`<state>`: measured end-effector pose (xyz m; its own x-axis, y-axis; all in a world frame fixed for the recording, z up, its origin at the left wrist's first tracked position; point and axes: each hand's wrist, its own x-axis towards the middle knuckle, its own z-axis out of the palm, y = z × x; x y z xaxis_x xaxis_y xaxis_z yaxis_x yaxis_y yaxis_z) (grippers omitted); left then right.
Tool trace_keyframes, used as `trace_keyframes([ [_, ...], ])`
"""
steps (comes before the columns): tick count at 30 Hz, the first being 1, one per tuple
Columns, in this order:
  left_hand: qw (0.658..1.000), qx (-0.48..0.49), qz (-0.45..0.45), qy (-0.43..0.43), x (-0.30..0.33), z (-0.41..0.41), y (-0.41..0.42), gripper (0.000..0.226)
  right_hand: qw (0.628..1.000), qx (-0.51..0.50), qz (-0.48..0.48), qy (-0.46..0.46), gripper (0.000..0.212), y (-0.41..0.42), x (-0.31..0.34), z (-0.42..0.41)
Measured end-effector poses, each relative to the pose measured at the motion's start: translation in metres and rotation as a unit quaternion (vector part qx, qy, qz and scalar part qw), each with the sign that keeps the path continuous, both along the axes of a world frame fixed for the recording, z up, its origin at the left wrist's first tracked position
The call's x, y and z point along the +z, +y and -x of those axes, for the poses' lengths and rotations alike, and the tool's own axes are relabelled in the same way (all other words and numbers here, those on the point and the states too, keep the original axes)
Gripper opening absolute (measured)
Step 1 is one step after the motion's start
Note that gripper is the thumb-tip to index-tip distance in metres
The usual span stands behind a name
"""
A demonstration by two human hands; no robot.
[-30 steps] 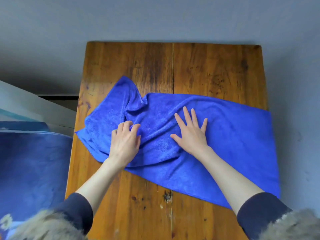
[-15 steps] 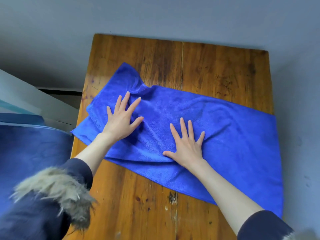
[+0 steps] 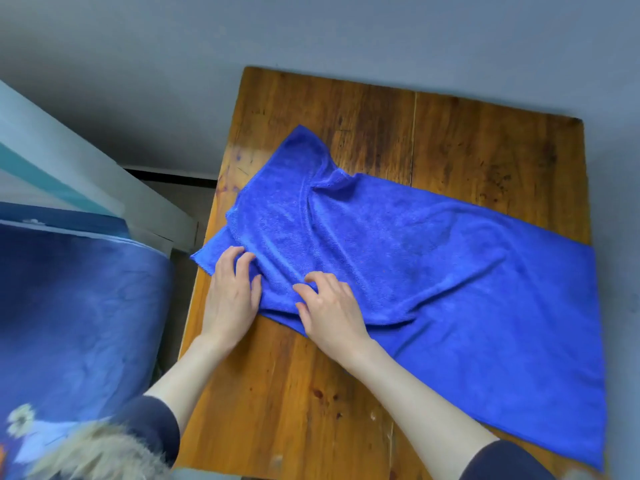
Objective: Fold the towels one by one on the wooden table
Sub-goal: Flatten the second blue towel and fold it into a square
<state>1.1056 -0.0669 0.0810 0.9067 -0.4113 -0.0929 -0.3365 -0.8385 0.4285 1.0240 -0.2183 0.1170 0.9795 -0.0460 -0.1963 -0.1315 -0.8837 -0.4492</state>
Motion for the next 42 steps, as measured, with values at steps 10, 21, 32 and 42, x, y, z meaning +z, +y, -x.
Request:
trace_keyframes([
  [10, 0.99, 0.041, -0.13, 0.041, 0.009, 0.028, 0.039, 0.056, 0.983, 0.061, 0.086, 0.153, 0.061, 0.023, -0.021, 0.017],
  [21, 0.988, 0.084, -0.128, -0.029, 0.013, 0.027, 0.043, 0.04, 0.981, 0.122, 0.075, 0.131, 0.052, 0.019, -0.012, 0.012],
  [32, 0.979, -0.134, -0.151, 0.027, -0.016, -0.075, -0.029, 0.061, 0.951, -0.181, 0.105, 0.228, 0.106, -0.067, -0.026, -0.057],
  [42, 0.981, -0.087, -0.176, 0.0, -0.023, -0.085, 0.0, 0.063, 0.961, -0.113, 0.099, 0.234, 0.114, -0.062, -0.025, -0.091],
])
